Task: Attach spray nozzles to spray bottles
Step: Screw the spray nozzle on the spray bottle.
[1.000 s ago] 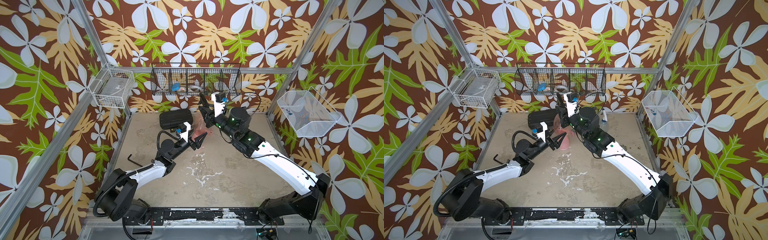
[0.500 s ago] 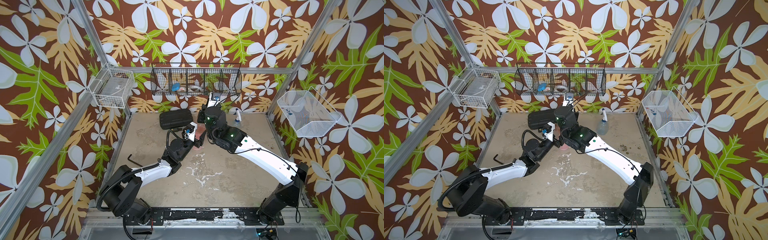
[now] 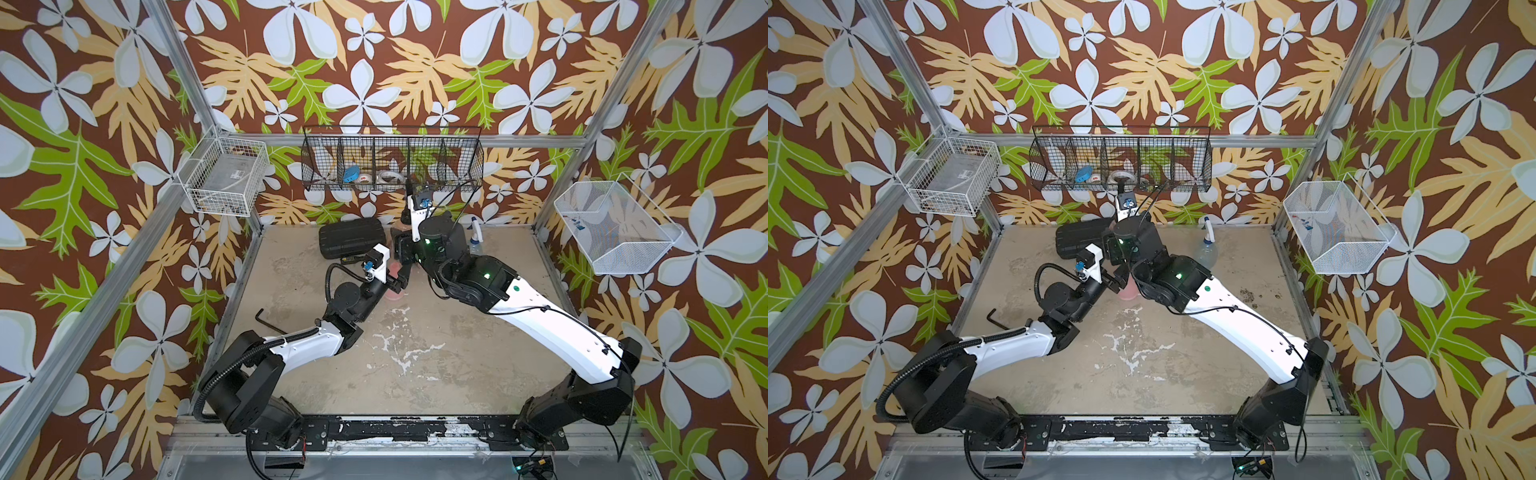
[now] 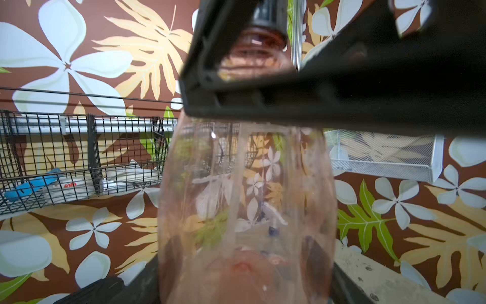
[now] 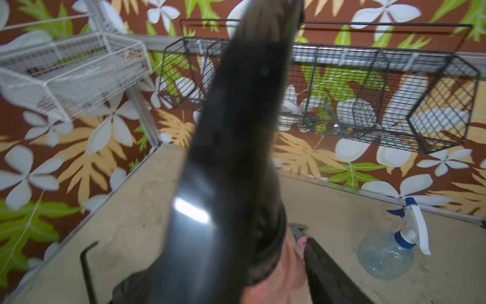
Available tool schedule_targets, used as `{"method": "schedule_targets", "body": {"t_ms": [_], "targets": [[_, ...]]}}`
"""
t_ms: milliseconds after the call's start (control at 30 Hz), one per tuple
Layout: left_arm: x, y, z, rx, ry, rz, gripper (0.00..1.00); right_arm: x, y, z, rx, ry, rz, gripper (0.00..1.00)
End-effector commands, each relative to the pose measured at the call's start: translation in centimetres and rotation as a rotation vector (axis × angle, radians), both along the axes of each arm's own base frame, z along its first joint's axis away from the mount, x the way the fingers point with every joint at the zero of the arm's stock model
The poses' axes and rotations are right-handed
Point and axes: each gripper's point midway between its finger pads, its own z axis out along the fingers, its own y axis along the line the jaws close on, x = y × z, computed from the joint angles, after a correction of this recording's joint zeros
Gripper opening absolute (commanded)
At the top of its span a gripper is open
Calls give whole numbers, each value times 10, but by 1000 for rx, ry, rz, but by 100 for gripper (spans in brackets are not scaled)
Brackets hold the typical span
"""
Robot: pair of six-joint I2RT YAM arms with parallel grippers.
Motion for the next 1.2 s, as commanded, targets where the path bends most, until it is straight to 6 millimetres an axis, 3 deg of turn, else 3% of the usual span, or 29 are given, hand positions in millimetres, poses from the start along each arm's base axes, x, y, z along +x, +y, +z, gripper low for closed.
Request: {"method": "schedule_targets", "body": {"t_ms": [0,200,400,533,700,933,1167], "targets": [[-16,2,26,-94,-73,-111,48,-33,14,4,-51,-3,251,75],[-28,2,18,-111,-58,-255,48,-52,-20,35,142,-63,426,72],[-50,-11,10,-56,-64,-422,48,-46,-42,59,186,-152,477,46],[-62,-18,6,-26,-55,-508,49,-39,-37,61,136,-167,510,41],[-70,-19,5,-30,-36,-599,49,-48,-20,54,117,-137,637,43],[-65,-10,10,-81,-13,-656,47,-51,-24,45,96,-130,656,44],[-62,-17,4,-51,10,-689,47,-46,-17,35,93,-102,700,42]]}}
